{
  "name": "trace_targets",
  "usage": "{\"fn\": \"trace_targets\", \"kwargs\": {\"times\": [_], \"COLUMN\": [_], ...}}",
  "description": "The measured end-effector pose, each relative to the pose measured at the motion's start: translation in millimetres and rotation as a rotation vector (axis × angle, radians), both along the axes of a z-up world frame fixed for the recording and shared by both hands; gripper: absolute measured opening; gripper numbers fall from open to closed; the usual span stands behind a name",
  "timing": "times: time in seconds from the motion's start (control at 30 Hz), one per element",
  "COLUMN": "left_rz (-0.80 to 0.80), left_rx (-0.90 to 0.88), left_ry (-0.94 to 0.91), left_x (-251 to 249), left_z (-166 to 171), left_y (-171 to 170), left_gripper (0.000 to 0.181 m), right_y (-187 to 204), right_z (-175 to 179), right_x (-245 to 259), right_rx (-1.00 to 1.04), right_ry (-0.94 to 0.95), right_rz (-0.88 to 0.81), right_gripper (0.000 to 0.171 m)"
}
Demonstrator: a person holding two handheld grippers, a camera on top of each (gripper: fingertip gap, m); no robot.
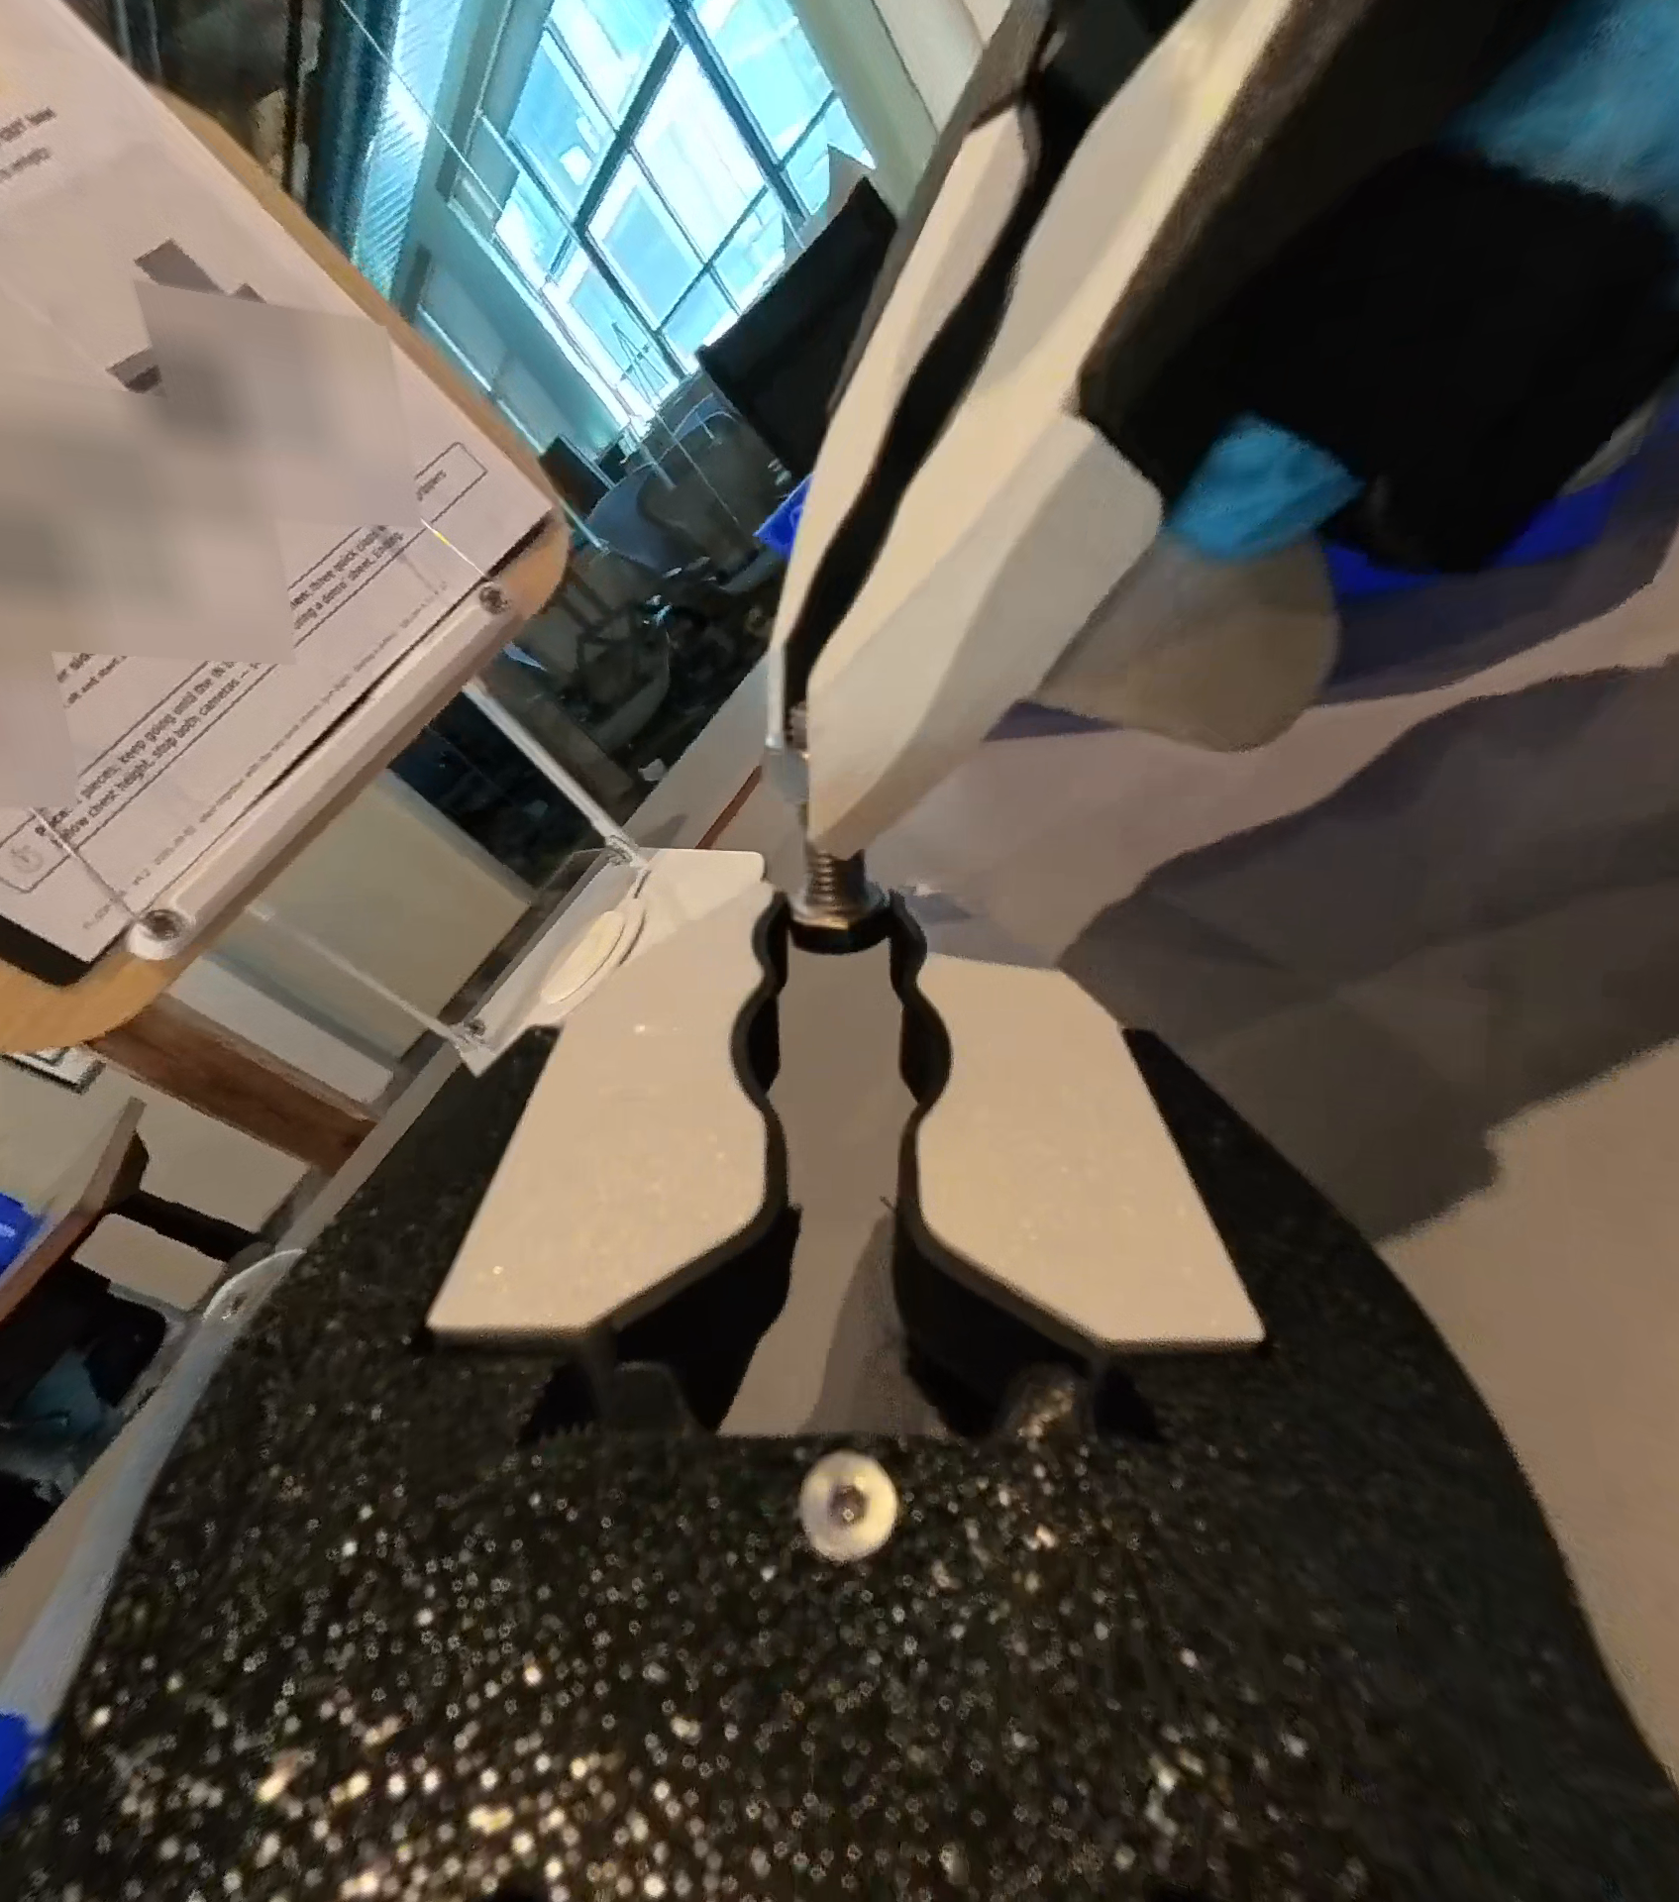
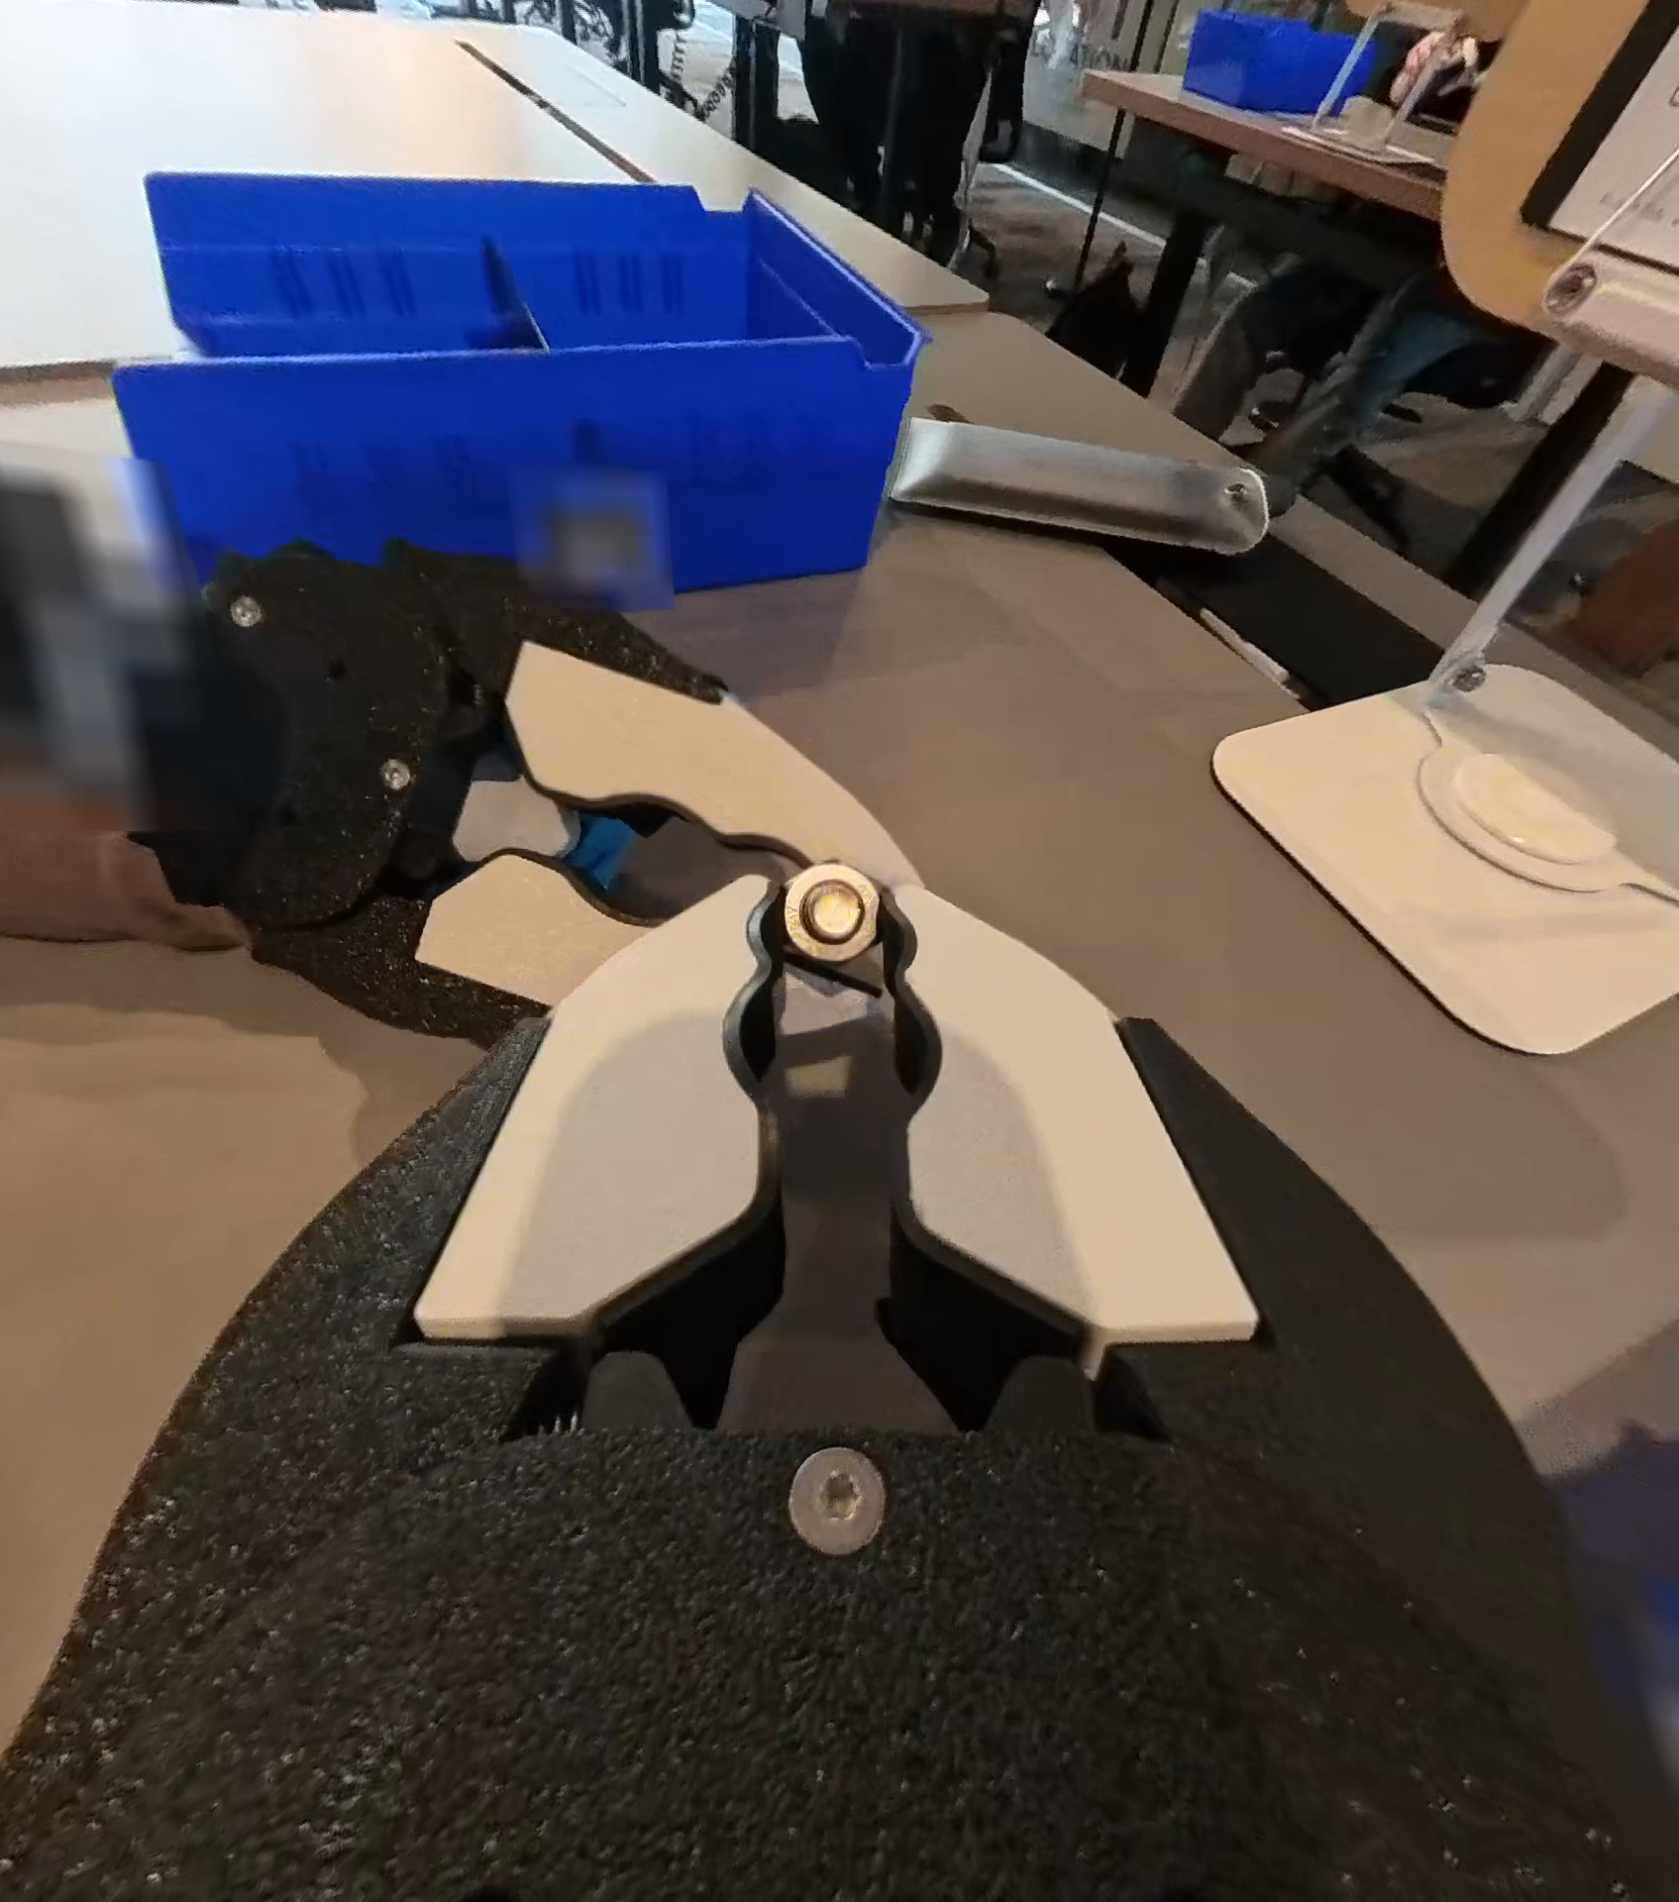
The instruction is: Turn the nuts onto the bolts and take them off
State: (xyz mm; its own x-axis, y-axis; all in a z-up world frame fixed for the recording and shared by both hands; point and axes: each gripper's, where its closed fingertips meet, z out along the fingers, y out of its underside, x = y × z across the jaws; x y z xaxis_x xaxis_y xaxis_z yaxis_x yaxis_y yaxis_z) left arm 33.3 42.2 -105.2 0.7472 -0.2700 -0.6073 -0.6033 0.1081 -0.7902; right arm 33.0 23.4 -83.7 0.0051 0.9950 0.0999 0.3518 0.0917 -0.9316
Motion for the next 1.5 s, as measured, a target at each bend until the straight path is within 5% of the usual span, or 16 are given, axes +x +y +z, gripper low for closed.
{"fn": "trace_targets", "kwargs": {"times": [0.47,0.57,0.9,1.03,1.5], "left_rz": [-0.021,0.004,-0.016,-0.031,-0.046], "left_rx": [-0.109,-0.139,-0.195,-0.211,-0.21], "left_ry": [-0.03,-0.049,-0.175,-0.169,-0.247], "left_x": [-8,-17,-24,-20,-23], "left_z": [-10,-14,-16,-19,-14], "left_y": [-8,-8,-8,-7,-9], "left_gripper": [0.017,0.017,0.017,0.017,0.017], "right_y": [-5,-2,15,1,14], "right_z": [-5,1,-4,2,-6], "right_x": [-8,-11,-5,-12,-4], "right_rx": [-0.02,-0.01,-0.166,-0.231,-0.202], "right_ry": [0.111,0.208,0.276,0.305,0.297], "right_rz": [-0.013,-0.071,-0.165,-0.082,-0.214], "right_gripper": [0.018,0.03,0.027,0.035,0.027]}}
